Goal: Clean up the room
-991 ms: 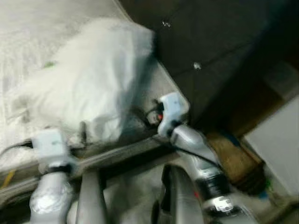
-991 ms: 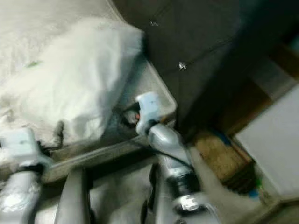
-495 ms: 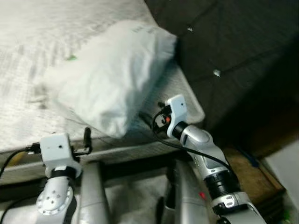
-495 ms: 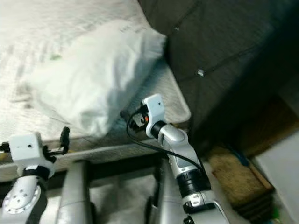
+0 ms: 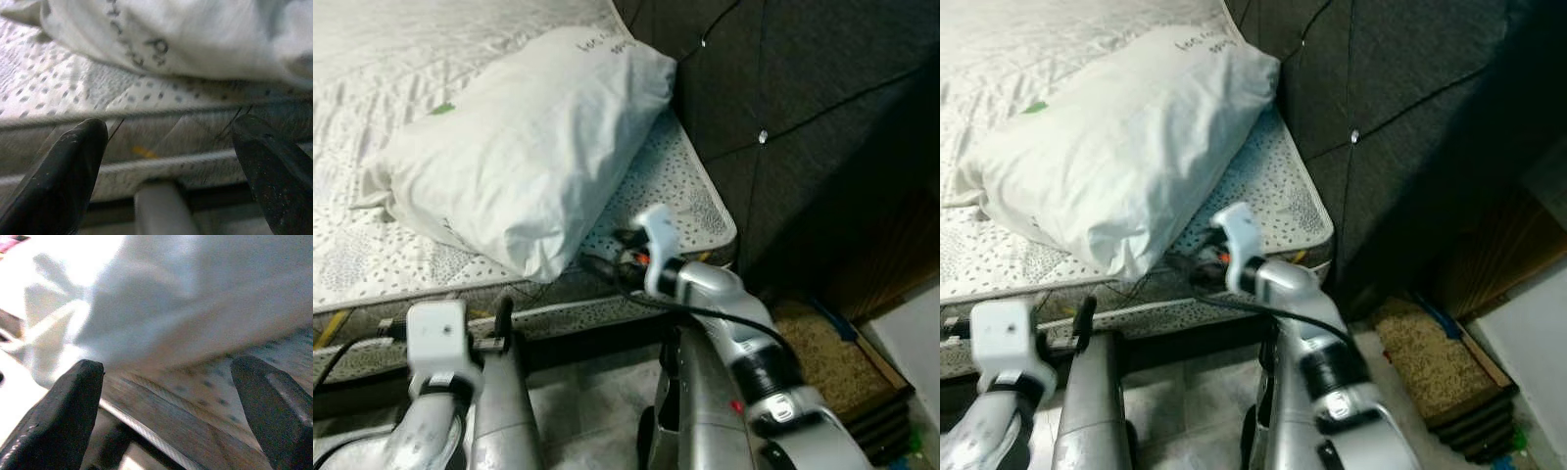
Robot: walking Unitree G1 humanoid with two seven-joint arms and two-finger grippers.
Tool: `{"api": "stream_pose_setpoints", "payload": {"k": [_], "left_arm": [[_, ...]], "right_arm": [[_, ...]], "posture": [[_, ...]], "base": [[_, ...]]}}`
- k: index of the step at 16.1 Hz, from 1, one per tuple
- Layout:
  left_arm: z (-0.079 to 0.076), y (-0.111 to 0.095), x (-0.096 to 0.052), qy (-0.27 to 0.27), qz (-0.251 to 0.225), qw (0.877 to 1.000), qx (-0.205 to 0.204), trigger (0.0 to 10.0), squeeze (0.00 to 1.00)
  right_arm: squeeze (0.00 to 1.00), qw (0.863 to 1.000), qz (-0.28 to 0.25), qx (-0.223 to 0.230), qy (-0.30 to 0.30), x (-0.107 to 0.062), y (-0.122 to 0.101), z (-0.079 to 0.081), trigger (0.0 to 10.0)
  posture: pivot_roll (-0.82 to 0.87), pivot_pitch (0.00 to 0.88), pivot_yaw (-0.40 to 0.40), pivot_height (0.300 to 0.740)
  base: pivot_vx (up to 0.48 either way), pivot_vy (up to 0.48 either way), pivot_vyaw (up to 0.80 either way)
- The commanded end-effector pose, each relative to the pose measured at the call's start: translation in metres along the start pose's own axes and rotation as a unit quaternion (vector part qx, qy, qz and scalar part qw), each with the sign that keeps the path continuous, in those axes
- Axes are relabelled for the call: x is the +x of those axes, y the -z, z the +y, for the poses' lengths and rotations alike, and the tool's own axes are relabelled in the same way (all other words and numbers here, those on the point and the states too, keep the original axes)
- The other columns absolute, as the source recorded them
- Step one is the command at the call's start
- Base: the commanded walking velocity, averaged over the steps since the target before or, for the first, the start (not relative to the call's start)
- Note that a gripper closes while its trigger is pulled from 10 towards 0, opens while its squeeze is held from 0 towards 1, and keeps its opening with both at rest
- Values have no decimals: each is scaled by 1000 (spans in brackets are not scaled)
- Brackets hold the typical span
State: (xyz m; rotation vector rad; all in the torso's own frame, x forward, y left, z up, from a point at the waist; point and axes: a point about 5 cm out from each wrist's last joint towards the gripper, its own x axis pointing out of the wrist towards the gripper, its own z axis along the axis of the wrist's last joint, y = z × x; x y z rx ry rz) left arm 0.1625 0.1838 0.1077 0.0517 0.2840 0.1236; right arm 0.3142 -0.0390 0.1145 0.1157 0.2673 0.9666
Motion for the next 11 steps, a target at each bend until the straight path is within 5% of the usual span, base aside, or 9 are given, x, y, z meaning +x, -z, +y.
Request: {"api": "stream_pose_setpoints", "payload": {"k": [1,6,11], "left_arm": [[3,3,-7,-5,10,1000,5,10000,0],[19,12,-23,-61,25,998,11,10000,0],[17,5,-13,-53,8,998,14,10000,0]], "right_arm": [[0,1000,1,8,-20,5,-2,4,10000],[0,997,-18,31,-69,27,-16,20,10000],[0,998,-49,29,4,38,-22,20,10000]], "posture": [[159,120,-84,501],[222,114,-117,501],[221,90,-108,501]], "base": [[0,0,0],[0,0,0],[0,0,800]]}}
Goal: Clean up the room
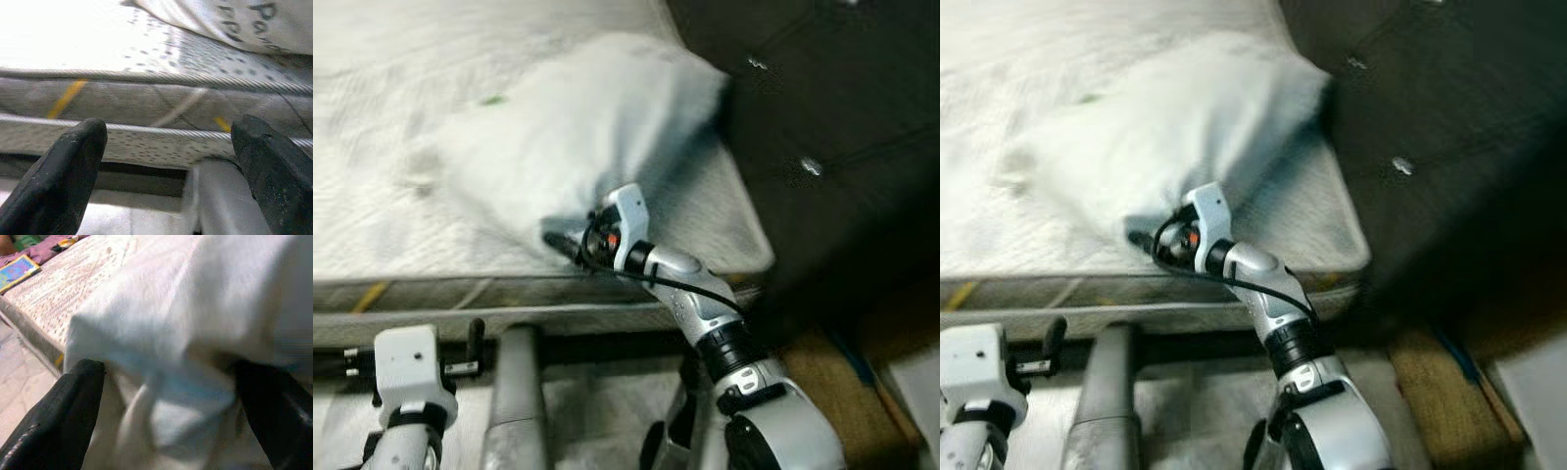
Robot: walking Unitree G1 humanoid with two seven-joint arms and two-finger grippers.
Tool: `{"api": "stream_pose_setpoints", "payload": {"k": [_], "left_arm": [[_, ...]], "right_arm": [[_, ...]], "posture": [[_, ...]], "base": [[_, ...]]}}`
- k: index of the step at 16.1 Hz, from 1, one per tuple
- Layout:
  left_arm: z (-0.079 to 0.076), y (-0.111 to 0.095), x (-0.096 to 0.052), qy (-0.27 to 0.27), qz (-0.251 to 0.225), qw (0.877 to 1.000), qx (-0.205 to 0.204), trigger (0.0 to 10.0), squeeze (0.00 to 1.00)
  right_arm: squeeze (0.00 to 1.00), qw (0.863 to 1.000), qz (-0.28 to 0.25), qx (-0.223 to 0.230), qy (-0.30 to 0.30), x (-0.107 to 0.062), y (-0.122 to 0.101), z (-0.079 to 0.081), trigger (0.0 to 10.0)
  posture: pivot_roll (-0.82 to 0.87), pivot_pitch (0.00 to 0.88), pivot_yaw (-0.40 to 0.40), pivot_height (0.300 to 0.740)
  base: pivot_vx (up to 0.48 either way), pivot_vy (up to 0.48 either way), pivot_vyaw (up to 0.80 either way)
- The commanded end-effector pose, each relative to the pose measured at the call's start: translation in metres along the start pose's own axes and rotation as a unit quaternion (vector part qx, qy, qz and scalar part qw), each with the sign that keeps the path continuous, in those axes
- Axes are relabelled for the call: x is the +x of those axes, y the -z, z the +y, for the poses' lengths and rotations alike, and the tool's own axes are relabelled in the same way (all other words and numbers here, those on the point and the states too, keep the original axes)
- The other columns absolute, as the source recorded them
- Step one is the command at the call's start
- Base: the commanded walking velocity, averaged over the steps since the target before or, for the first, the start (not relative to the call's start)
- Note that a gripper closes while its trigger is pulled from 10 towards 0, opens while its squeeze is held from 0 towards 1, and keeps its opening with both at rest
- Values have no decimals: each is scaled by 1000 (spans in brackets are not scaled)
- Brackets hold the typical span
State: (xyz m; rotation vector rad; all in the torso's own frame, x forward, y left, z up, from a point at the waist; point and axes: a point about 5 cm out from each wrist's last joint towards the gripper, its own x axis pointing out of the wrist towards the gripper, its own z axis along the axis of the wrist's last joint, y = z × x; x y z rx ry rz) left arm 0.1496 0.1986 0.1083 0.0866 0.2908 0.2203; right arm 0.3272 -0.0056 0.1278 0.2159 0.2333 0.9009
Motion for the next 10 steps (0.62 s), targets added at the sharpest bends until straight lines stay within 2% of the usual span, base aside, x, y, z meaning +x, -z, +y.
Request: {"api": "stream_pose_setpoints", "payload": {"k": [1,3,5,6,8,9,10], "left_arm": [[-2,0,3,2,-2,1000,2,10000,0],[-7,-2,10,7,-9,1000,0,10000,0],[-11,-5,17,14,-18,1000,-1,10000,0],[-13,-7,22,20,-22,1000,-5,10000,0],[-15,-6,25,26,-22,999,-7,10000,0],[-16,-6,26,28,-22,999,-7,10000,0],[-17,-6,27,29,-23,999,-8,10000,0]], "right_arm": [[0,1000,-10,0,6,4,1,9,10000],[0,999,-5,15,39,-1,8,6,10000],[0,999,10,13,45,-6,13,3,10000],[0,998,19,9,56,-12,12,-5,10000],[0,998,33,3,60,-15,6,-10,10000],[0,997,34,11,61,-15,3,-12,8118],[0,997,38,28,62,-15,2,-12,0]], "posture": [[214,83,-105,501],[182,68,-98,501],[167,62,-95,501],[155,57,-92,501],[148,56,-91,501],[135,54,-88,501],[135,54,-88,501]], "base": [[0,0,800],[0,0,0],[0,0,0],[0,0,0],[0,0,0],[0,0,0],[0,0,0]]}}
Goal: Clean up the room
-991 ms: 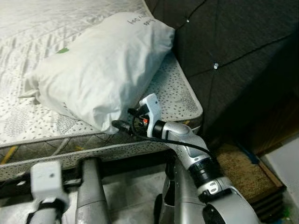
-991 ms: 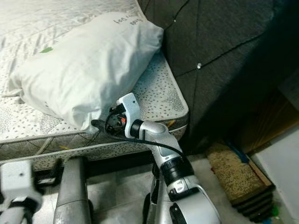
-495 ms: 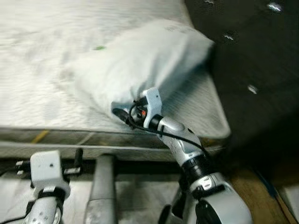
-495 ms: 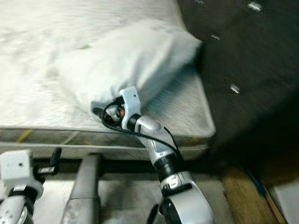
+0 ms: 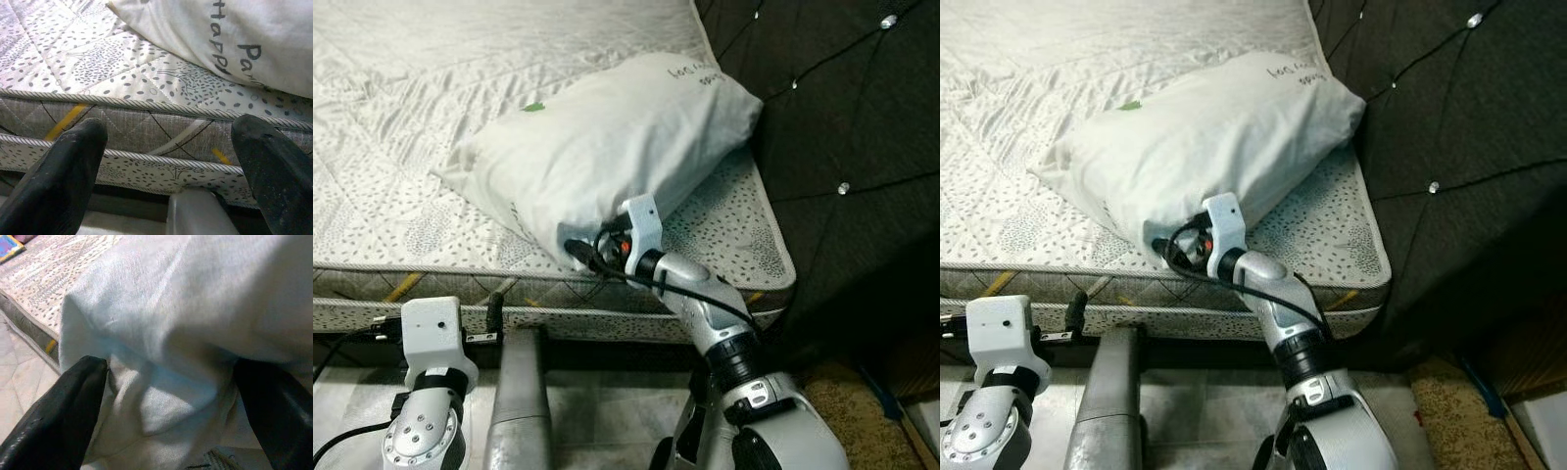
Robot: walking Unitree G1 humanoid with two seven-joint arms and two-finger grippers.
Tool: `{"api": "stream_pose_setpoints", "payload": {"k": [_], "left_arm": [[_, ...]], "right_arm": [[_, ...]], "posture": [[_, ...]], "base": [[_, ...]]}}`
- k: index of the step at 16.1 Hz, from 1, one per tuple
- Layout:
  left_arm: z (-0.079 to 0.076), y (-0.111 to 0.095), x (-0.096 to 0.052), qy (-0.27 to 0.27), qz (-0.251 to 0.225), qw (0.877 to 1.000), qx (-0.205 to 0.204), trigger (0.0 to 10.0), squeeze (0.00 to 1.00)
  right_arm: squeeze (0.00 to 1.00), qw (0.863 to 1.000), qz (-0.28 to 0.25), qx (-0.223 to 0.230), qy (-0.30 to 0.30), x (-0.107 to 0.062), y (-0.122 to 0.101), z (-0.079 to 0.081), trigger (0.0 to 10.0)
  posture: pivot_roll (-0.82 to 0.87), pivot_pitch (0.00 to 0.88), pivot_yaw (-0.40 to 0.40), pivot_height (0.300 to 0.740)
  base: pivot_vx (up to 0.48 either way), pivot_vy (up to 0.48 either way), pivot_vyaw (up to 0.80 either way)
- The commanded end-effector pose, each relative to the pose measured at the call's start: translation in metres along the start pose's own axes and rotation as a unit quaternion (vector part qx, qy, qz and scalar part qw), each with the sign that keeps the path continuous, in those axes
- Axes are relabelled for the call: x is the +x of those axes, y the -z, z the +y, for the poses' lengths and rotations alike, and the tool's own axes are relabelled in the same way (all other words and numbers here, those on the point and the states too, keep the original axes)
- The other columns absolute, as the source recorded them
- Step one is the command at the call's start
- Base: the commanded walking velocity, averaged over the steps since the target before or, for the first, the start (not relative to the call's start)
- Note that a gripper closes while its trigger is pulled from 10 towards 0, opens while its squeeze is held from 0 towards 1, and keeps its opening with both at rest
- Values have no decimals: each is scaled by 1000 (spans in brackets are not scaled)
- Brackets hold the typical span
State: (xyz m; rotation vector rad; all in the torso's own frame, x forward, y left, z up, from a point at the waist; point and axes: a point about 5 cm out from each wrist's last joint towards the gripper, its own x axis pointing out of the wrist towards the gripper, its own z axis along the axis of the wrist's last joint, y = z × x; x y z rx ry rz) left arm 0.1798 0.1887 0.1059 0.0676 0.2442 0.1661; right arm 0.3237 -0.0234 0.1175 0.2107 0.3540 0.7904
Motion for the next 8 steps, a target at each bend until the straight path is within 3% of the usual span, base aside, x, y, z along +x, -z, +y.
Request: {"api": "stream_pose_setpoints", "payload": {"k": [1,8], "left_arm": [[-1,1,1,2,0,1000,-1,10000,0],[-2,1,4,6,-3,1000,0,10000,0]], "right_arm": [[0,1000,4,13,-3,0,-5,3,0],[0,998,41,36,-31,0,5,14,0]], "posture": [[135,54,-88,501],[135,42,-82,501]], "base": [[0,0,0],[0,0,0]]}}
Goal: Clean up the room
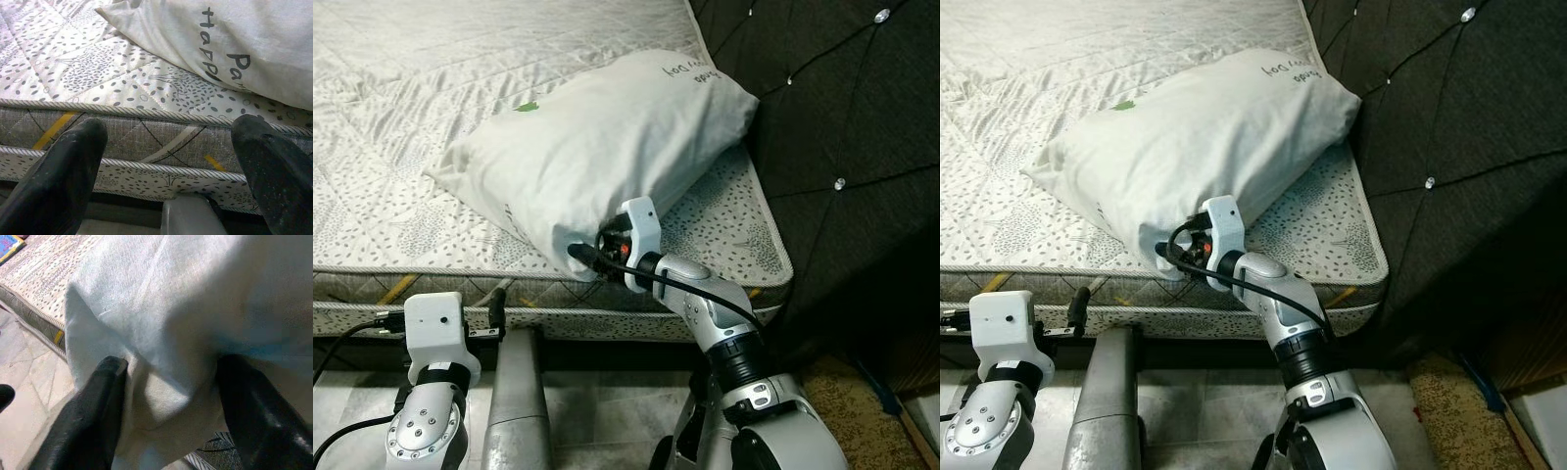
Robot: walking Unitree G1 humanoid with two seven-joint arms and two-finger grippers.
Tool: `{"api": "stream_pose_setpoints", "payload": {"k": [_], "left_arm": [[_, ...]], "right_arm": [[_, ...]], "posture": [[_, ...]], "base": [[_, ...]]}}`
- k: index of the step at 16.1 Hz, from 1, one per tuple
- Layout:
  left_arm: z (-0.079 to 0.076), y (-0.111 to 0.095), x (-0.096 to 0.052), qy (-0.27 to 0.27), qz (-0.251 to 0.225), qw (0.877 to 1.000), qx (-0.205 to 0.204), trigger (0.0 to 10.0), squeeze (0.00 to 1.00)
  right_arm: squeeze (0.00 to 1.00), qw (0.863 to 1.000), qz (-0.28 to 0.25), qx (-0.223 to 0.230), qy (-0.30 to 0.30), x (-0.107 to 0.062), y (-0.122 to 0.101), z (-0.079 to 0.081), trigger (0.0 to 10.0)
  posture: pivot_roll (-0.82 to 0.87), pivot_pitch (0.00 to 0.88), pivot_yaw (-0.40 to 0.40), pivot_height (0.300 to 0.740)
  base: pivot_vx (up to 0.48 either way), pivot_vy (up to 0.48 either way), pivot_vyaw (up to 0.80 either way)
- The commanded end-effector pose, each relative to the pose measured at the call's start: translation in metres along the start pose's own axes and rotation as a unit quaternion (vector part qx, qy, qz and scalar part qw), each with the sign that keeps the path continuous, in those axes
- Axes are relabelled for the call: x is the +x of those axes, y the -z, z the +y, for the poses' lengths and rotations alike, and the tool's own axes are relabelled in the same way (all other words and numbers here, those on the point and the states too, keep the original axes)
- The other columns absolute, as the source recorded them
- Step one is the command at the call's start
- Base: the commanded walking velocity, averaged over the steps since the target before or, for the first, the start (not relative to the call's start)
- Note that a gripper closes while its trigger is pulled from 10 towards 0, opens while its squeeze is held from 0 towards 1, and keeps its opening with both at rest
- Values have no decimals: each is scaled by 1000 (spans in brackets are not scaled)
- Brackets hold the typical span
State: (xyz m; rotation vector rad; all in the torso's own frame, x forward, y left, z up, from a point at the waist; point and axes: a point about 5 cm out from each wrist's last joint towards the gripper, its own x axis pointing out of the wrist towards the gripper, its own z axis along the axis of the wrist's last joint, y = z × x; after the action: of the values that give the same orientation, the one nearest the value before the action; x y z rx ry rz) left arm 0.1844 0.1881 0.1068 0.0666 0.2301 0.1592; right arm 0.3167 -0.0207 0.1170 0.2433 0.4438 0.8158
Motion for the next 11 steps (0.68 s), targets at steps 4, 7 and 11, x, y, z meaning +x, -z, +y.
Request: {"api": "stream_pose_setpoints", "payload": {"k": [4,7,11], "left_arm": [[-2,2,3,8,2,1000,1,10000,0],[-3,1,4,10,0,1000,1,10000,0],[-4,1,5,11,-2,1000,0,10000,0]], "right_arm": [[0,999,-6,31,4,4,-1,10,0],[0,999,-6,44,11,5,1,11,0],[0,999,-7,44,23,4,-1,7,0]], "posture": [[130,37,-80,501],[130,37,-80,501],[128,33,-82,501]], "base": [[0,0,0],[0,0,0],[0,0,0]]}}
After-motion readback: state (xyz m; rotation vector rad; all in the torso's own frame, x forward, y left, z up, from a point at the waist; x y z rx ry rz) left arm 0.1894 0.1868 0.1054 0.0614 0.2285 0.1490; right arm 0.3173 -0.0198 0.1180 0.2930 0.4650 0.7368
